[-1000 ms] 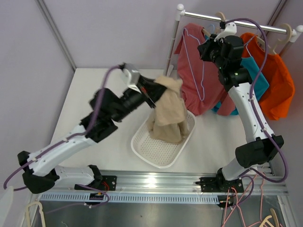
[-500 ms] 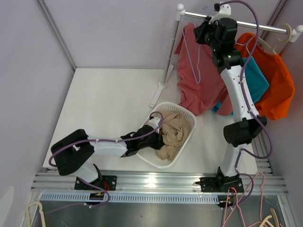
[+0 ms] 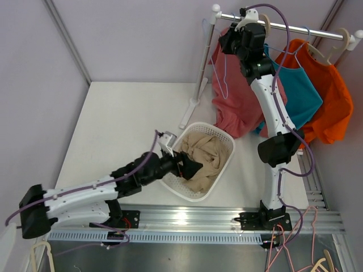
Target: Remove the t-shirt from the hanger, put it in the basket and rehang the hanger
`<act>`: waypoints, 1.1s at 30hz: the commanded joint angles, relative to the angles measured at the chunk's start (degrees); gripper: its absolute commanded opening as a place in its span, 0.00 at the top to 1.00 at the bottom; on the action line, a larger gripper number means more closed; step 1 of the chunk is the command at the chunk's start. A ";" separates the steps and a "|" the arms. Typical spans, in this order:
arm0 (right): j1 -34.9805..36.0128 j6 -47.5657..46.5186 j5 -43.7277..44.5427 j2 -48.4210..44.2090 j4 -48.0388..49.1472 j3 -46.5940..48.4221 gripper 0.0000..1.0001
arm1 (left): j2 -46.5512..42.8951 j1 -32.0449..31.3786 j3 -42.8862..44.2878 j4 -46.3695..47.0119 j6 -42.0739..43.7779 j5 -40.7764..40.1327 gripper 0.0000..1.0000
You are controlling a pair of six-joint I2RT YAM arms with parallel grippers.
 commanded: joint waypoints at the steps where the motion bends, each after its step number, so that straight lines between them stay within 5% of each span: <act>1: 2.11 -1.01 1.07 -1.78 -0.53 0.59 1.00 | -9.30 -0.71 6.98 -8.27 4.41 -4.54 0.01; 4: 3.17 -2.24 2.74 -5.73 0.00 -3.01 0.59 | -11.96 -0.71 11.65 -15.31 5.82 -5.77 0.01; 5: 3.44 -2.86 5.79 -8.18 -0.26 -3.98 0.37 | -12.05 -0.71 13.22 -16.55 6.17 -5.95 0.00; 6: 3.61 -3.30 6.60 -9.51 -0.52 -4.78 0.33 | -12.32 -0.71 13.84 -17.61 6.35 -6.04 0.01; 15: 3.62 -9.79 13.89 -22.17 -13.44 -5.40 0.30 | -15.74 -0.72 15.09 -19.82 8.46 -5.24 0.01; 21: -3.84 -10.69 10.40 -20.43 -22.67 -0.31 0.31 | -16.98 -0.80 15.52 -20.78 9.78 -6.48 0.01; 33: -11.15 -11.12 -1.38 -13.31 -17.76 0.23 0.33 | -17.94 -0.80 16.84 -23.33 11.62 -7.97 0.00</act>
